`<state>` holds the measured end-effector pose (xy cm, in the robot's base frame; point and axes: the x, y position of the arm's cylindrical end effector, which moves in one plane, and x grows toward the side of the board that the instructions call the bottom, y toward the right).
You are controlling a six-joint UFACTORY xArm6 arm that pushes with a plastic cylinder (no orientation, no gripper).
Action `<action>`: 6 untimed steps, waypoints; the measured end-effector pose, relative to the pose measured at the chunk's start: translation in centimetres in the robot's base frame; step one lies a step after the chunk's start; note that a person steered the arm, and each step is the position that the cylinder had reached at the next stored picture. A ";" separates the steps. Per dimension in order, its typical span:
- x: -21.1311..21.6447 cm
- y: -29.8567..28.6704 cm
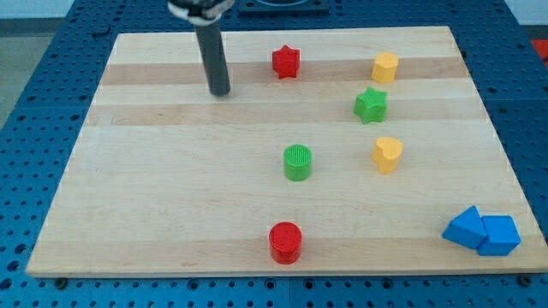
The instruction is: Push the red star to the center
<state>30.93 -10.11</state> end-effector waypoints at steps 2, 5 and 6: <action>-7.7 7.4; -4.1 9.6; 0.8 9.6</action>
